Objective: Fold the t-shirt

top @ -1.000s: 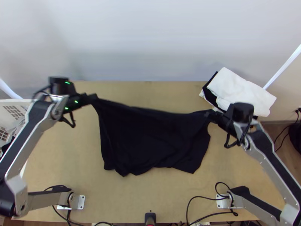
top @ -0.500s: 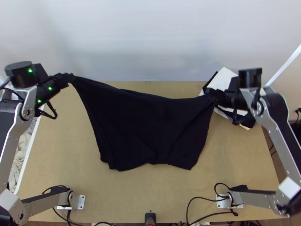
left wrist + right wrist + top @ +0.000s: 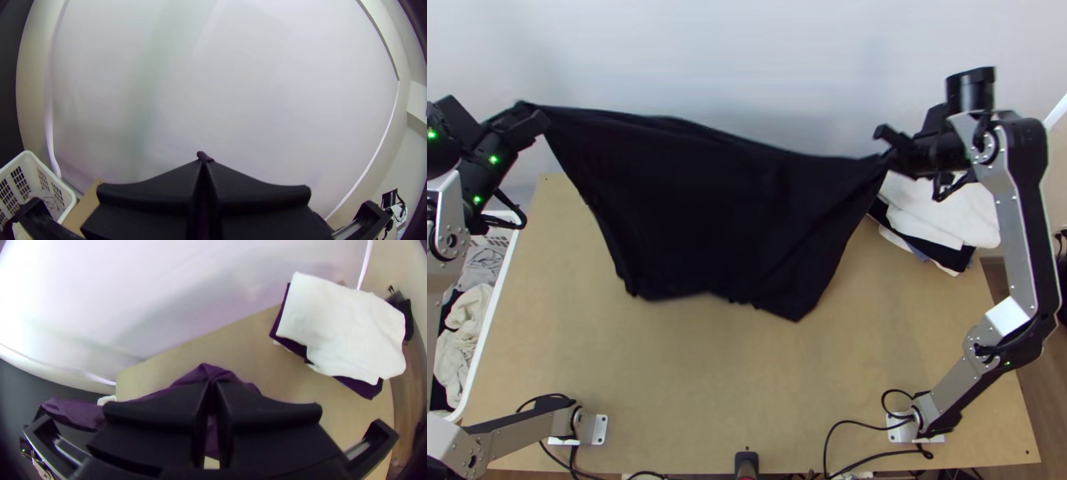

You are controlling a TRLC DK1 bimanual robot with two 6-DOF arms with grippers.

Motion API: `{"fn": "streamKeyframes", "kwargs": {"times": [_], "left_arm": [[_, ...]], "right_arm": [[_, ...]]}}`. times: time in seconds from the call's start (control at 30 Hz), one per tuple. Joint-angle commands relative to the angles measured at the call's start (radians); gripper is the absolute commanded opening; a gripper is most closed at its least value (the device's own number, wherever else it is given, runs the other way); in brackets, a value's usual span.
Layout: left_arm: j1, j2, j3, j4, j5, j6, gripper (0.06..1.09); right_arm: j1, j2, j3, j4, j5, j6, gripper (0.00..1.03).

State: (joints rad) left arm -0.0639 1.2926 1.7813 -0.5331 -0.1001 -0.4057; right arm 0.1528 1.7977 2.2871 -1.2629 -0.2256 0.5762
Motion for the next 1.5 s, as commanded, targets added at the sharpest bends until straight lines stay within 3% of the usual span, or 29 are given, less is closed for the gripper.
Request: {"fn": "streamKeyframes", "kwargs": {"times": [0.0,0.1,0.17,0.23,0.3,0.33,0.53,0.73,1.1,1.47], "left_arm": [[0.004,-0.027,0.059,0.032,-0.043,0.031,0.10],[0.004,-0.027,0.063,0.036,-0.050,0.045,0.10],[0.004,-0.027,0.063,0.039,-0.055,0.050,0.10],[0.006,-0.027,0.059,0.044,-0.056,0.051,0.10],[0.012,-0.024,0.058,0.044,-0.056,0.053,0.10],[0.019,-0.024,0.056,0.048,-0.058,0.053,0.10],[0.030,-0.018,0.043,0.064,-0.066,0.071,0.10],[0.032,-0.024,0.059,0.111,-0.081,0.093,0.10],[0.030,-0.184,0.063,0.237,-0.158,0.182,0.10],[0.075,-0.486,0.007,0.194,-0.162,0.188,0.09]], "right_arm": [[-0.039,-0.050,0.026,0.092,0.019,0.017,0.02],[-0.050,-0.074,-0.002,0.188,0.017,-0.038,0.02],[-0.065,-0.063,0.002,0.183,-0.047,-0.056,0.03],[-0.065,-0.055,0.003,0.158,-0.054,-0.098,0.03],[-0.064,-0.044,0.014,0.100,-0.047,-0.226,0.03],[-0.064,-0.037,0.008,0.079,-0.047,-0.249,0.03],[-0.099,-0.027,0.018,0.076,-0.011,-0.277,0.03],[-0.117,-0.078,0.043,0.165,-0.012,-0.296,0.02],[-0.125,-0.374,0.011,0.431,-0.031,-0.371,0.03],[-0.164,-0.745,-0.097,0.427,-0.038,-0.383,0.03]]}}
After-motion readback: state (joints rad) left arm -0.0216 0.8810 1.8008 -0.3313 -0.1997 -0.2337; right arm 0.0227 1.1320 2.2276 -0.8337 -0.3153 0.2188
